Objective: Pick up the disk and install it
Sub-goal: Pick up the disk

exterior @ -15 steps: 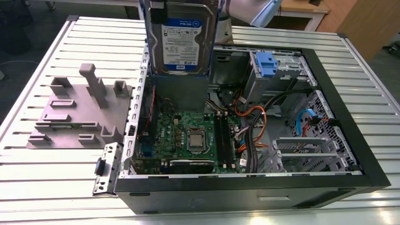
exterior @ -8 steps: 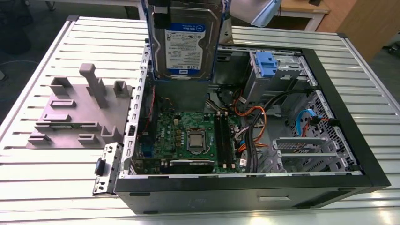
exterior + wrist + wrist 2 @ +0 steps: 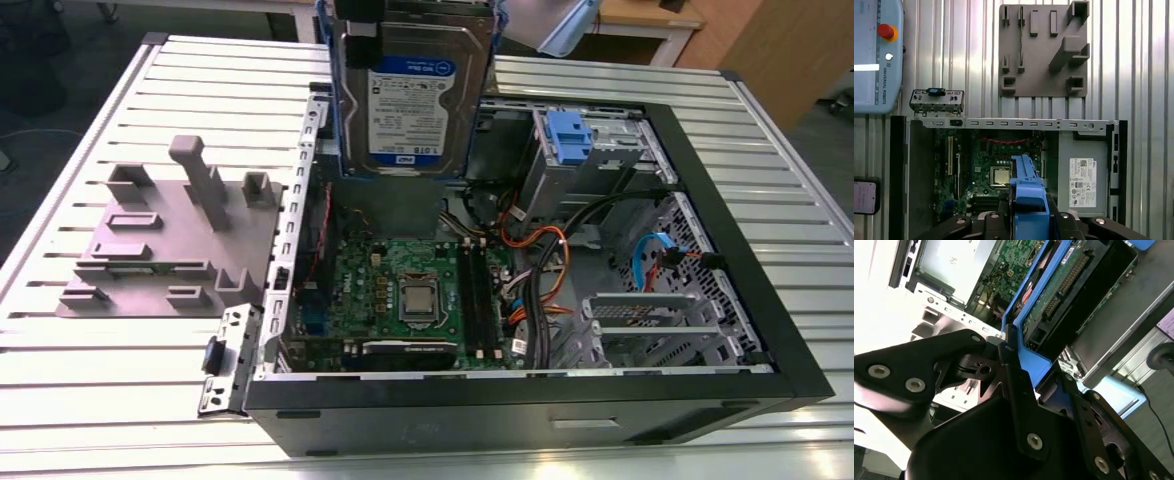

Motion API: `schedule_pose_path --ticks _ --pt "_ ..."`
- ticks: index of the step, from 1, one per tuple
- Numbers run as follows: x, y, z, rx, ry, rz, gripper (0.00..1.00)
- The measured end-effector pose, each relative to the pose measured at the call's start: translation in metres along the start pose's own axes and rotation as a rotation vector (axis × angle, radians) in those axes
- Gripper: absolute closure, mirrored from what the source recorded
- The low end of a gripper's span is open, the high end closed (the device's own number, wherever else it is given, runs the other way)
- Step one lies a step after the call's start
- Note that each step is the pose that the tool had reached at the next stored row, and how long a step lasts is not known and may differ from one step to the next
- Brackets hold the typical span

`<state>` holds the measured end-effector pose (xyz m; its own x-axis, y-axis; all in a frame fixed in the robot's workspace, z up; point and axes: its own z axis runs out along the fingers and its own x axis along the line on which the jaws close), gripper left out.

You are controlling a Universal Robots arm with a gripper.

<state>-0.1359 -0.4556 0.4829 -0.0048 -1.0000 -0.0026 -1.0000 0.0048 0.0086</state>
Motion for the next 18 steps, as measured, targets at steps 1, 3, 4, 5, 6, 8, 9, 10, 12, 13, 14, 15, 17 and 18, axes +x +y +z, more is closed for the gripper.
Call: schedule_pose_path --ticks 1,3,4,5,6,8,9,10,12,13,14,15,17,18 --pt "0.0001 -0.0025 0.0 0.0 0.0 0.0 0.64" --pt "0.0002 -0.0049 0.0 0.0 -0.0001 0.0 0.64" --pt "0.0002 -0.005 0.0 -0.0001 0.0 0.0 0.64" --pt "0.0002 -0.005 0.0 0.0 -0.0001 0.0 0.64" --pt "0.0002 -0.0051 0.0 0.0 0.0 0.0 0.64" --pt "0.0002 -0.0052 0.0 0.0 0.0 0.0 0.64" --pt "0.0002 -0.0052 0.0 0.0 0.0 0.0 0.64" --pt "0.0002 -0.0052 0.0 0.0 0.0 0.0 0.64" --pt "0.0002 -0.0052 0.0001 0.0 -0.0001 0.0 0.64" --pt "0.0002 -0.0053 0.0 0.0 0.0 0.0 0.64" --pt "0.0002 -0.0053 0.0 0.0 0.0 0.0 0.64" --pt "0.0002 -0.0053 0.0 0.0 0.0 0.0 0.64" --pt "0.0004 -0.0053 0.0 0.0 0.0 0.0 0.64" --pt "0.0011 -0.0054 0.0 0.0 0.0 0.0 0.64"
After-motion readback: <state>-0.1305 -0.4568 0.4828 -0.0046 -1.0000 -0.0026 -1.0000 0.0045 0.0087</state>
